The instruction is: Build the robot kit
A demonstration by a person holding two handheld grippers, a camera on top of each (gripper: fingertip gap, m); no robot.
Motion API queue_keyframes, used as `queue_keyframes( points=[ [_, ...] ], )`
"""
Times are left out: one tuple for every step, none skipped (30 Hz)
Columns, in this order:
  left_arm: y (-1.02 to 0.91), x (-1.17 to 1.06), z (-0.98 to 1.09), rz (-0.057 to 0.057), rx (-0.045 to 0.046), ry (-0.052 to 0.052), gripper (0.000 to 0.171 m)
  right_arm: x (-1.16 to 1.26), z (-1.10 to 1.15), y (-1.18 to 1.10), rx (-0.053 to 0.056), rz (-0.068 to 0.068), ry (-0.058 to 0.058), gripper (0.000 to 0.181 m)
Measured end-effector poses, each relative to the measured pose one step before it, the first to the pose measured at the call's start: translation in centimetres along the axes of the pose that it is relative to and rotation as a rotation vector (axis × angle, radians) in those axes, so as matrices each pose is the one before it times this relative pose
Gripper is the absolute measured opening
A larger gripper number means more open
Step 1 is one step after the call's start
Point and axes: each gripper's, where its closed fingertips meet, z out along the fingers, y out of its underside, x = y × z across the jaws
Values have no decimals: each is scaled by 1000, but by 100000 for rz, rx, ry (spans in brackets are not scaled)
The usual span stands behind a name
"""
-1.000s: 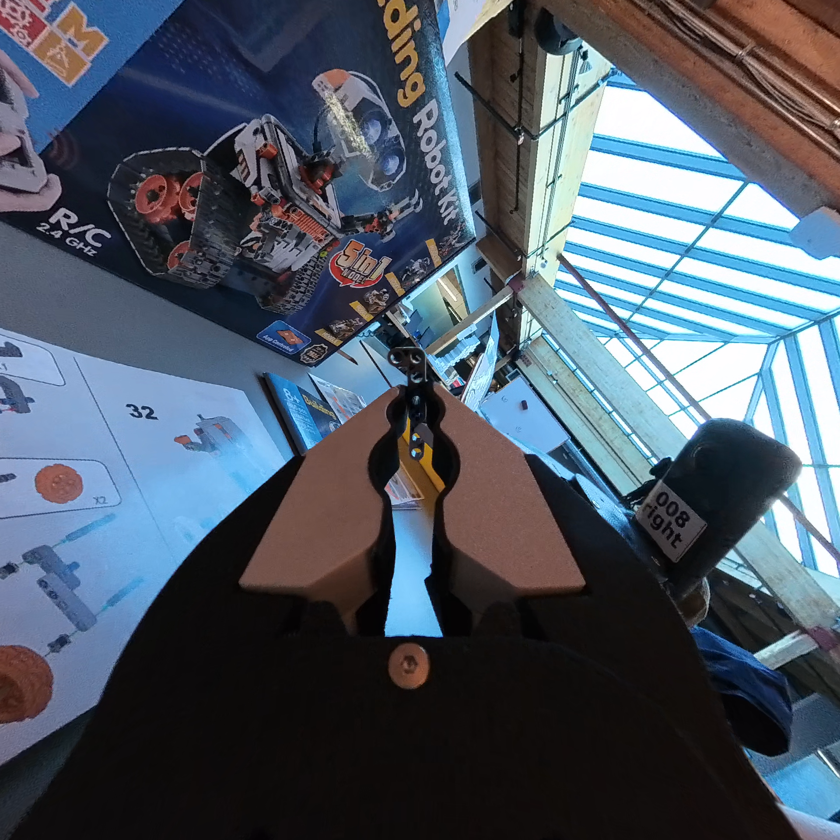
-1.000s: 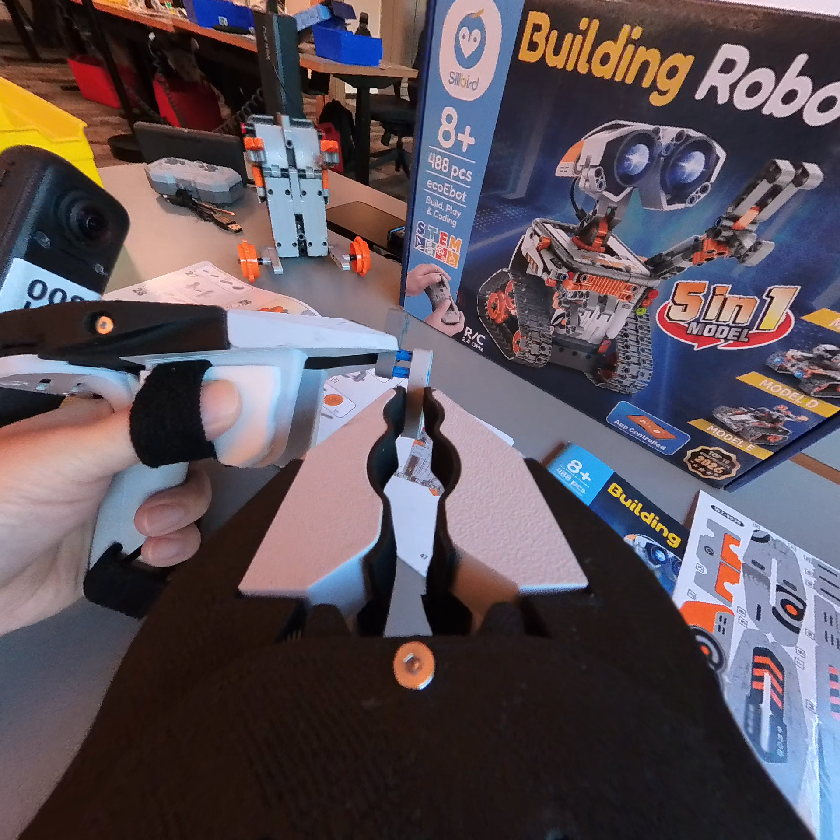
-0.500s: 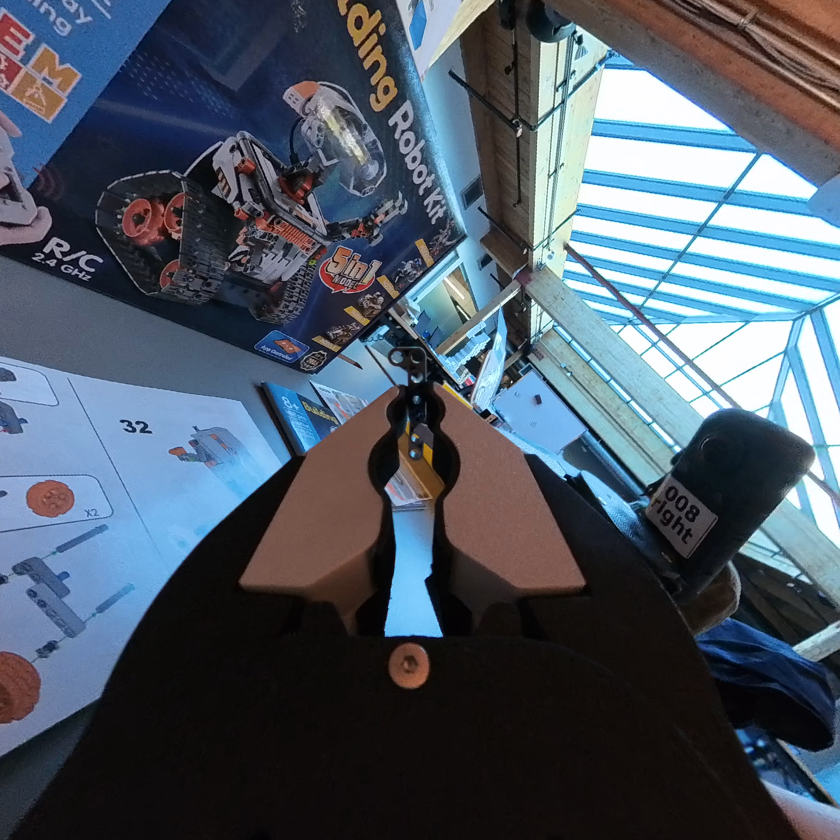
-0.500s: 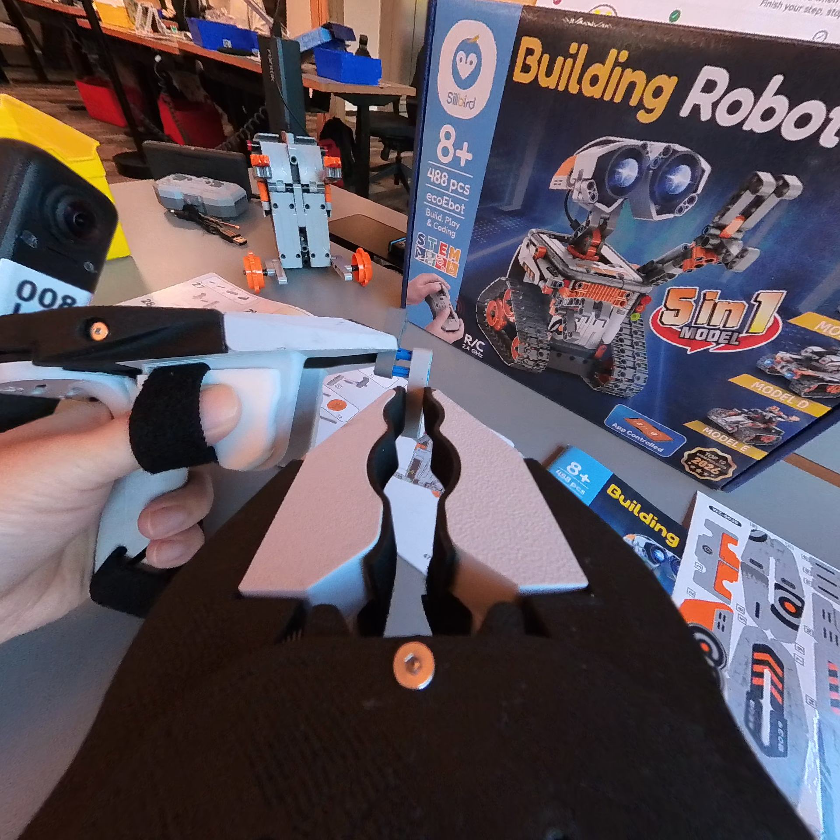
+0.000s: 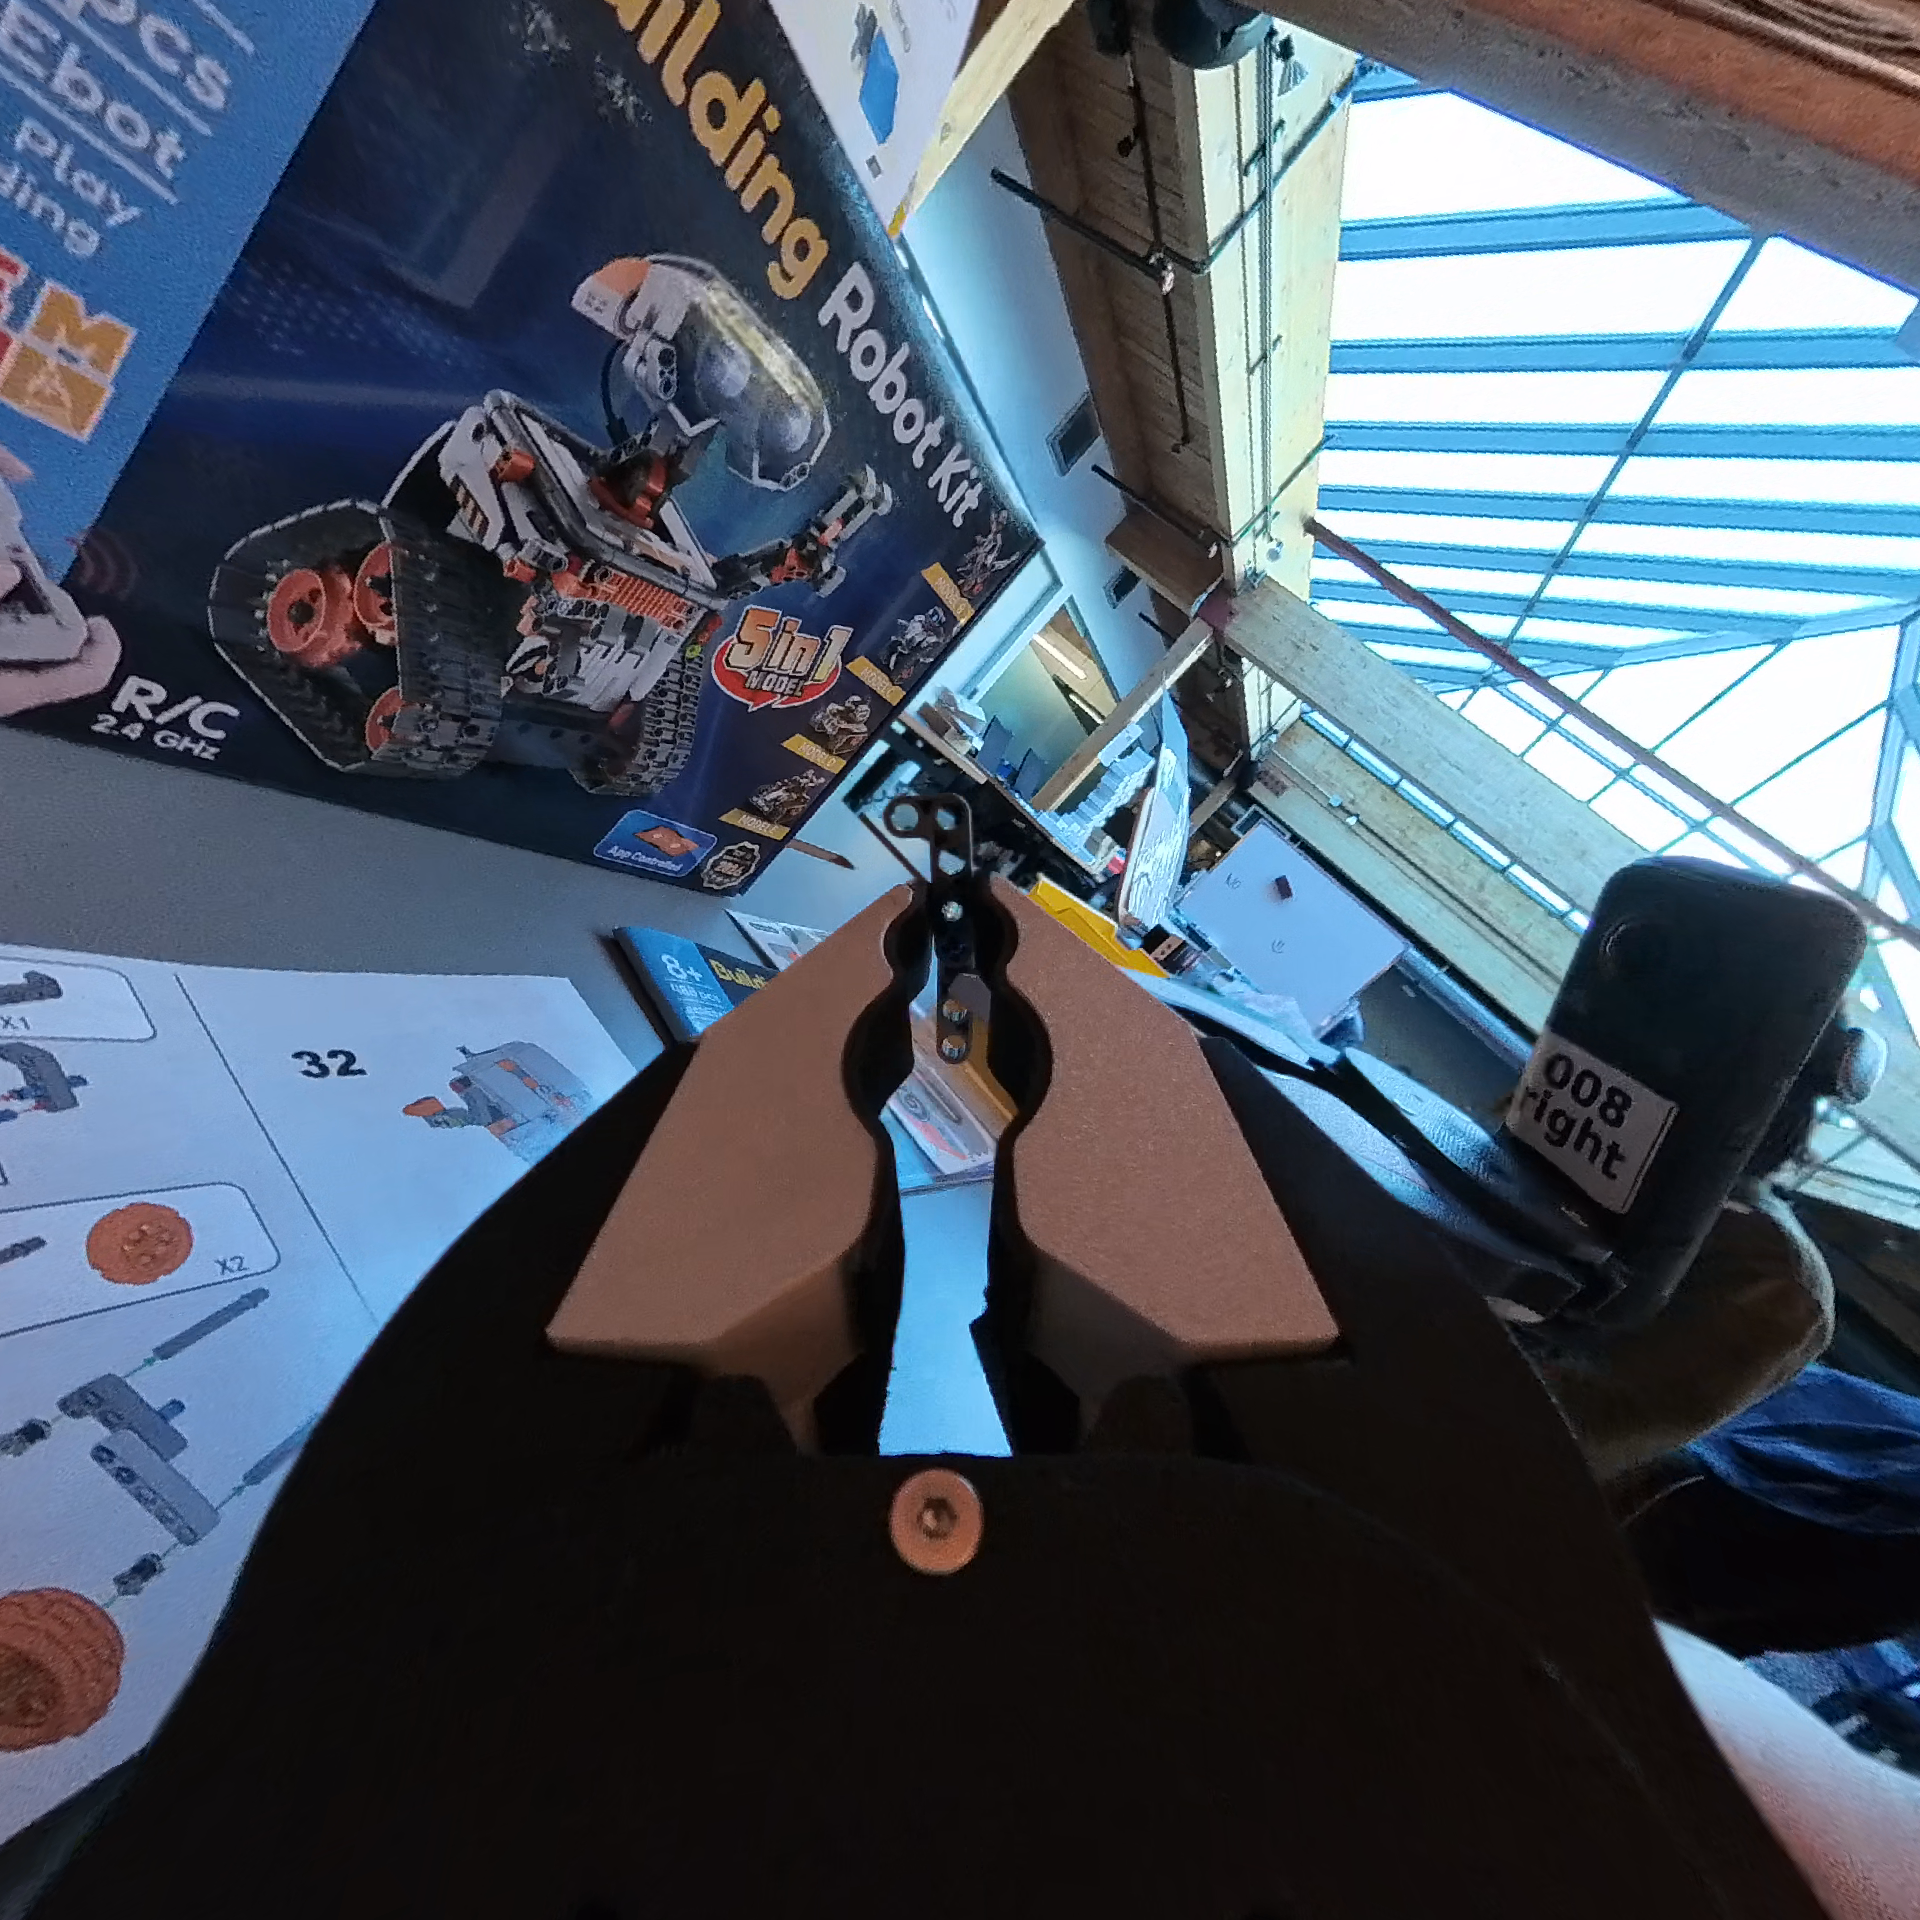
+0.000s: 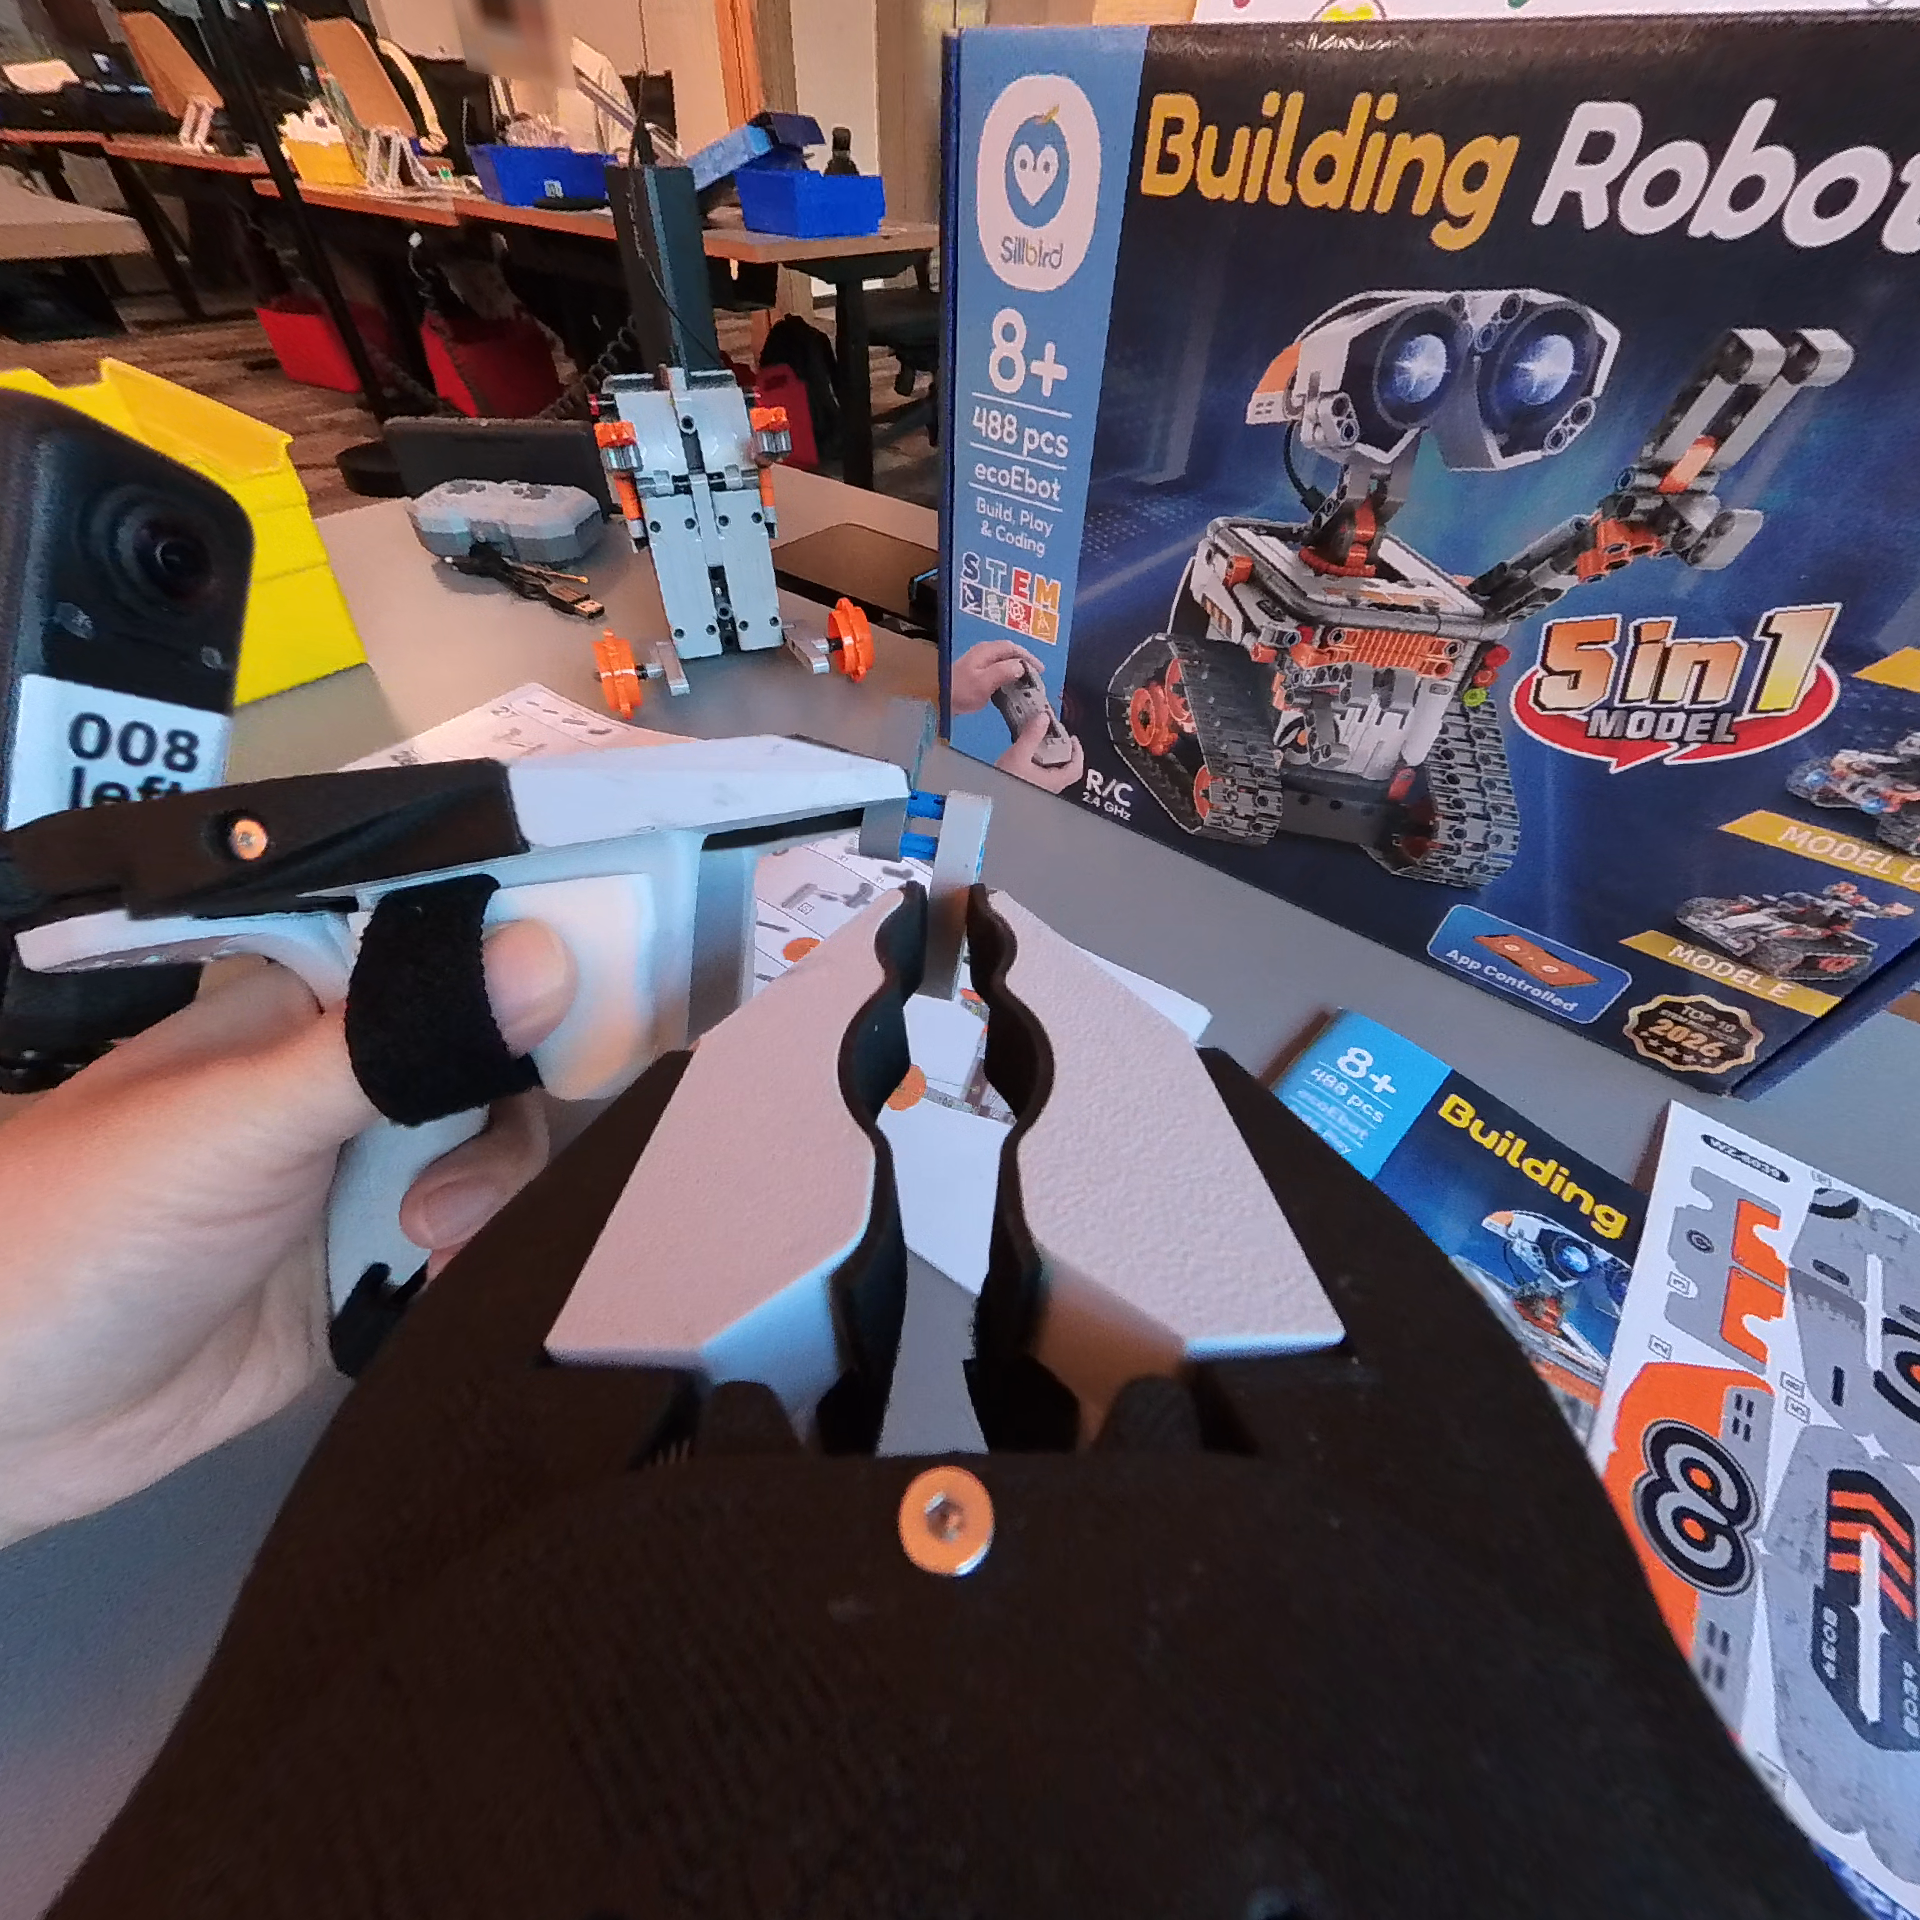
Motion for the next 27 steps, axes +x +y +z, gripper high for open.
queue_keyframes(
  points=[
    [21,43,7,1786,-477,-497,4,-20,26,79,90,1380,-587,6],
    [41,13,-3,850,-329,-377,4,-36,34,93,195,1762,-965,6],
    [6,-13,-11,156,60,-270,4,-15,25,6,634,1036,-639,6],
    [-1,-23,-4,-322,186,-122,4,-1,19,3,267,-171,-231,6],
    [-39,-4,-23,-740,356,60,4,-38,0,-67,461,-655,-195,6],
    [-52,24,-31,-932,306,86,4,-52,-2,-47,56,-756,24,6],
    [-29,-10,-46,-1118,94,10,4,-64,-11,-32,-57,-951,-3,6],
    [-52,17,-67,-1133,202,285,4,-78,-18,-79,242,-849,-131,6],
    [-51,10,-49,-737,107,253,4,-53,-11,-33,-141,-579,-158,6],
    [-13,-2,-29,-241,-100,215,4,-22,-16,-22,-50,-469,-144,6],
    [11,16,18,146,-233,213,4,53,-28,-13,68,-549,125,6],
    [72,-9,59,482,-376,-78,4,79,-8,78,-388,-777,603,6],
    [68,-33,70,559,-276,-279,4,66,18,69,-527,-670,510,6],
    [26,-17,42,238,62,-70,4,39,-9,15,-178,47,204,6],
    [4,25,26,-675,243,421,4,11,-45,-28,149,384,111,6],
    [9,-2,-1,-1205,2,354,4,-21,-23,0,-280,347,-85,6],
    [-11,-19,-50,-712,9,-23,4,-60,6,2,-375,-39,-120,6],
    [-19,25,-58,16,72,-202,4,-67,-11,2,-41,-329,156,6],
    [-20,50,-53,219,-43,-183,4,-70,-25,-23,104,-190,190,6],
    [-24,41,-61,43,-91,-276,4,-77,-6,-14,-160,-242,-103,6],
    [-10,28,-63,-109,-217,-293,4,-57,-35,-8,-405,-489,-3,6],
    [11,76,-27,-343,-322,-16,4,-37,-81,-57,-81,-368,5,6],
    [-14,56,31,-442,-330,204,4,47,-57,-45,-257,17,-21,6],
    [74,-76,212,-609,-1089,-5,4,256,38,112,-1511,631,142,6],
    [77,-196,423,-218,-1169,220,4,452,75,66,-787,1264,-53,6],
    [89,-239,630,647,-933,482,4,660,159,147,-692,1866,231,6],
    [283,-385,723,884,-1876,-670,4,765,246,508,-2623,2131,529,7]
  ],
)
